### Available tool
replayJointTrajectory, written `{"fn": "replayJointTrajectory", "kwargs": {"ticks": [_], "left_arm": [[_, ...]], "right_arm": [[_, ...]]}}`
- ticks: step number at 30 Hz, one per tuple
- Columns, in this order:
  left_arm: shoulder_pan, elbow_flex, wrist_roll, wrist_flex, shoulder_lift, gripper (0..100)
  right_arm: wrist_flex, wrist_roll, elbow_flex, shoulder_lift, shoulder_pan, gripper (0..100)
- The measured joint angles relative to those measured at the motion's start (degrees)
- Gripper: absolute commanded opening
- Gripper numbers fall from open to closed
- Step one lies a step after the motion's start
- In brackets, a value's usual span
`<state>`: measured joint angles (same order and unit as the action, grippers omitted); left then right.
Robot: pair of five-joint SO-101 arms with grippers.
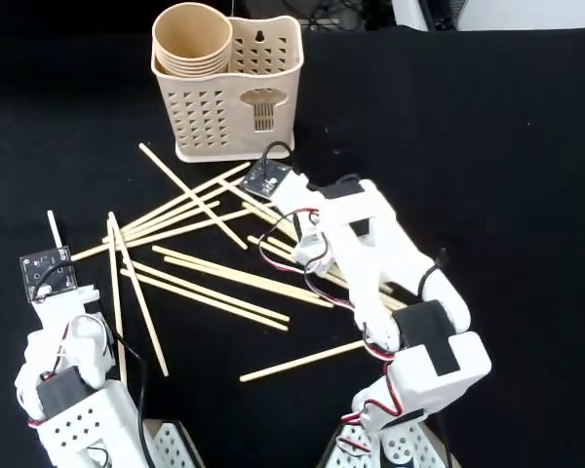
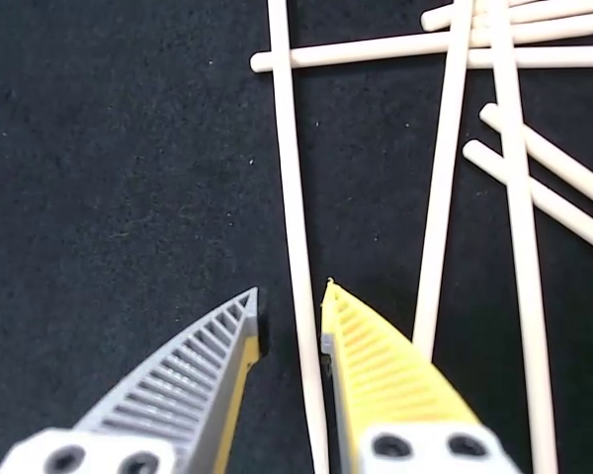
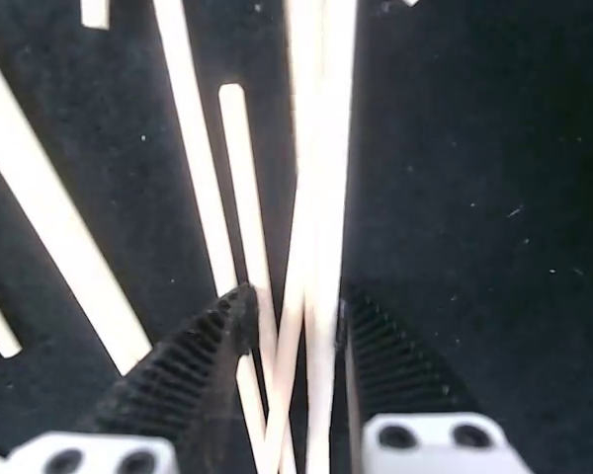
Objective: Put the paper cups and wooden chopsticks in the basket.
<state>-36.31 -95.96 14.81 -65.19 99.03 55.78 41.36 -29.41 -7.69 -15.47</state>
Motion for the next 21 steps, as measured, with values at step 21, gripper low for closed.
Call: {"fn": "replayJointTrajectory", "kwargs": {"ticks": [21], "left_arm": [[0.00,0.00,0.00,-0.18,0.00,12]], "right_arm": [[5.71,2.46,8.35,-8.26,-0.53,6.0]]}}
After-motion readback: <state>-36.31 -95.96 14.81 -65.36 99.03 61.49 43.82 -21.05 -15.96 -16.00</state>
